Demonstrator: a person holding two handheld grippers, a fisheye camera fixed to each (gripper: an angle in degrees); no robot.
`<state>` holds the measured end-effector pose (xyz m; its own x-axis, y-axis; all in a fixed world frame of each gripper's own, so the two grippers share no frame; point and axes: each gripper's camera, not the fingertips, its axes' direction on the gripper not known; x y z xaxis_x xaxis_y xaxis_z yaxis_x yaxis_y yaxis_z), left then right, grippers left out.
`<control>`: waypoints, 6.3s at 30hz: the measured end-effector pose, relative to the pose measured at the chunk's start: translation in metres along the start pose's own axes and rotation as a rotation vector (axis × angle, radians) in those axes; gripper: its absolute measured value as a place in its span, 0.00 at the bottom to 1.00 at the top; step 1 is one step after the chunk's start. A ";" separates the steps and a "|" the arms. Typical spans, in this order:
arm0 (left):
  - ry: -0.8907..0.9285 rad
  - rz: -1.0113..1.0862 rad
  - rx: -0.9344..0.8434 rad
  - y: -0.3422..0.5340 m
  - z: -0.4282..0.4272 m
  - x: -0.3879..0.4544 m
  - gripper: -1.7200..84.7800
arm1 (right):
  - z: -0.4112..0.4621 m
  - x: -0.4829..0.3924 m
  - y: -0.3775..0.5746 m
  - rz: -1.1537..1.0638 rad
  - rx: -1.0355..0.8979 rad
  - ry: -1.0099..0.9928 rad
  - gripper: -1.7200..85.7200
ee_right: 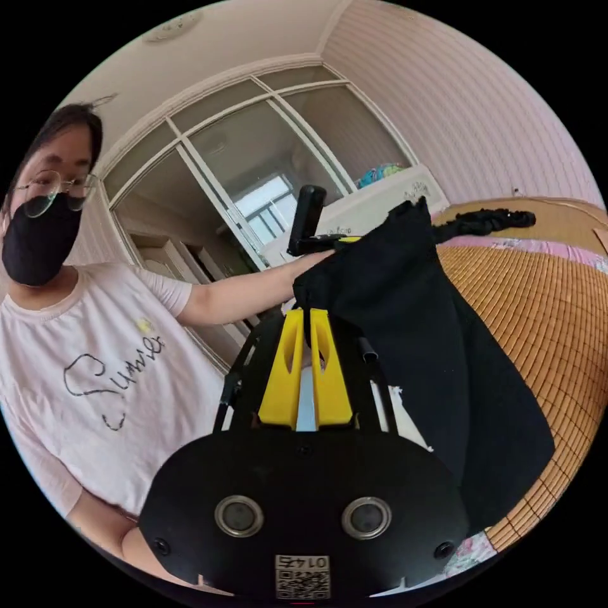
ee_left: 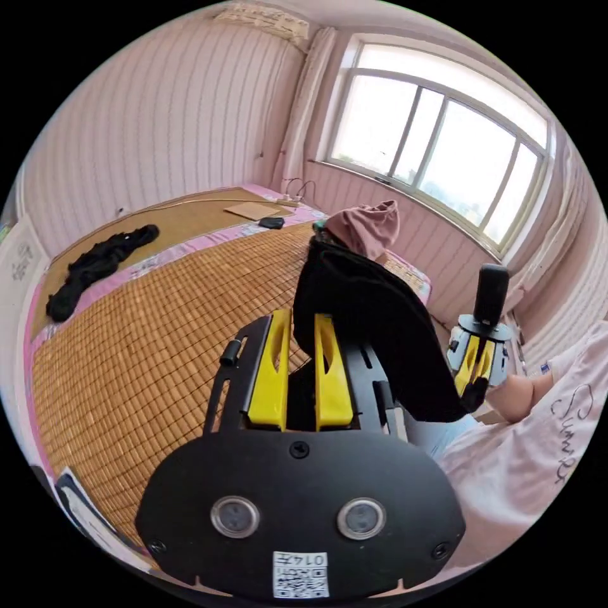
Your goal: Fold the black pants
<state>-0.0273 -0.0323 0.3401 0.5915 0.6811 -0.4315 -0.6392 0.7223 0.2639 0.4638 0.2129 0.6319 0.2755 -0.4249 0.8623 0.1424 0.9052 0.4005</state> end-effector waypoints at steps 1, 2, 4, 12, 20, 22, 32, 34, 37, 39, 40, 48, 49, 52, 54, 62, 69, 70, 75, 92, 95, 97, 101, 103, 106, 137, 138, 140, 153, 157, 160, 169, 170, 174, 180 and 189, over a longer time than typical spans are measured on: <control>-0.060 -0.038 -0.014 0.021 -0.006 -0.014 0.09 | 0.056 0.020 0.003 0.081 -0.142 0.000 0.10; -0.175 -0.131 -0.063 0.064 -0.015 -0.039 0.09 | 0.083 0.029 0.007 0.124 -0.233 0.005 0.10; -0.241 -0.318 -0.126 0.126 -0.029 -0.071 0.09 | 0.153 0.053 0.028 0.255 -0.454 0.032 0.12; -0.098 -0.622 -0.136 0.254 -0.043 -0.077 0.10 | 0.172 0.050 0.022 0.365 -0.533 0.097 0.11; -0.107 -0.591 -0.278 0.236 0.017 -0.058 0.09 | 0.155 0.042 0.004 0.388 -0.586 0.660 0.15; -0.135 -0.565 -0.346 0.236 0.023 -0.059 0.04 | 0.157 0.045 0.001 0.415 -0.616 0.739 0.15; -0.070 -0.560 -0.387 0.253 -0.002 -0.072 0.04 | 0.190 0.058 -0.028 0.445 -0.722 0.686 0.14; -0.079 -0.559 -0.411 0.256 0.006 -0.072 0.05 | 0.206 0.065 -0.030 0.461 -0.792 0.687 0.12; -0.103 -0.565 -0.400 0.257 0.004 -0.065 0.08 | 0.215 0.065 -0.037 0.454 -0.846 0.710 0.11; -0.168 -0.560 -0.374 0.258 -0.009 -0.056 0.08 | 0.217 0.063 -0.041 0.441 -0.874 0.714 0.11; -0.195 -0.554 -0.375 0.258 -0.013 -0.053 0.08 | 0.218 0.064 -0.043 0.446 -0.905 0.707 0.10; -0.135 -0.083 -0.212 0.207 0.000 0.059 0.02 | 0.219 0.065 -0.130 0.310 -0.770 0.692 0.02; -0.093 -0.070 -0.206 0.203 0.011 0.068 0.01 | 0.229 0.076 -0.149 0.294 -0.763 0.692 0.02; -0.003 0.023 -0.220 0.185 0.070 0.113 0.01 | 0.256 0.104 -0.191 0.249 -0.771 0.732 0.02; -0.001 0.083 -0.289 0.178 0.110 0.137 0.01 | 0.270 0.118 -0.210 0.227 -0.794 0.773 0.02; 0.099 0.142 -0.446 0.198 0.161 0.150 0.01 | 0.291 0.184 -0.227 0.316 -0.953 0.754 0.01; 0.041 0.322 -0.494 0.211 0.168 0.191 0.01 | 0.280 0.215 -0.245 0.289 -1.005 0.772 0.01; 0.036 0.332 -0.478 0.214 0.168 0.193 0.01 | 0.274 0.220 -0.245 0.310 -1.009 0.757 0.01; 0.014 0.308 -0.430 0.224 0.166 0.206 0.01 | 0.218 0.224 -0.232 0.407 -0.811 0.644 0.02; 0.135 0.460 -0.307 0.201 0.168 0.306 0.15 | -0.035 0.175 -0.008 0.909 -0.450 0.568 0.17; 0.143 0.482 -0.321 0.197 0.174 0.319 0.16 | -0.035 0.196 0.007 0.945 -0.595 0.492 0.10; 0.147 0.500 -0.327 0.194 0.178 0.328 0.17 | -0.053 0.192 0.011 0.887 -0.552 0.435 0.05; 0.171 0.561 -0.347 0.190 0.189 0.352 0.20 | -0.089 0.176 0.018 0.866 -0.454 0.361 0.04; 0.174 0.593 -0.337 0.189 0.191 0.364 0.21 | -0.113 0.162 0.018 0.844 -0.350 0.281 0.04; 0.128 0.633 -0.302 0.187 0.190 0.382 0.18 | -0.132 0.150 0.019 0.819 -0.259 0.229 0.04; 0.342 0.443 0.027 0.132 0.101 0.309 0.02 | -0.324 0.184 0.083 0.756 0.461 0.268 0.04; 0.376 0.417 0.043 0.127 0.103 0.305 0.02 | -0.337 0.171 0.083 0.744 0.468 0.312 0.04; 0.414 0.356 0.056 0.123 0.106 0.294 0.02 | -0.349 0.156 0.081 0.743 0.451 0.374 0.04; 0.018 -0.265 -0.066 0.199 0.082 0.101 0.08 | -0.166 0.199 -0.026 0.640 0.066 0.381 0.10; -0.032 -0.415 -0.127 0.219 0.089 0.061 0.08 | -0.144 0.183 -0.011 0.621 -0.022 0.473 0.09; -0.005 -0.405 -0.137 0.211 0.092 0.052 0.08 | -0.126 0.162 0.014 0.617 -0.133 0.500 0.07; -0.006 -0.218 -0.139 0.163 0.120 0.051 0.15 | -0.099 0.127 0.086 0.800 -0.038 0.607 0.14; 0.015 -0.221 -0.130 0.157 0.122 0.041 0.17 | -0.103 0.126 0.090 0.815 0.009 0.622 0.14; 0.079 -0.235 -0.181 0.140 0.151 0.006 0.21 | -0.107 0.138 0.114 0.918 0.176 0.601 0.20; 0.234 -0.321 -0.355 0.145 0.198 -0.023 0.19 | -0.064 0.153 0.133 0.940 0.261 0.420 0.18; 0.386 -0.450 -0.250 0.196 0.160 -0.037 0.04 | 0.013 0.119 0.094 0.821 0.116 0.276 0.07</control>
<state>-0.0953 0.1032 0.5455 0.6386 0.1924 -0.7451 -0.4928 0.8459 -0.2039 0.4974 0.2474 0.7758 0.4707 0.3876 0.7926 -0.2955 0.9157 -0.2723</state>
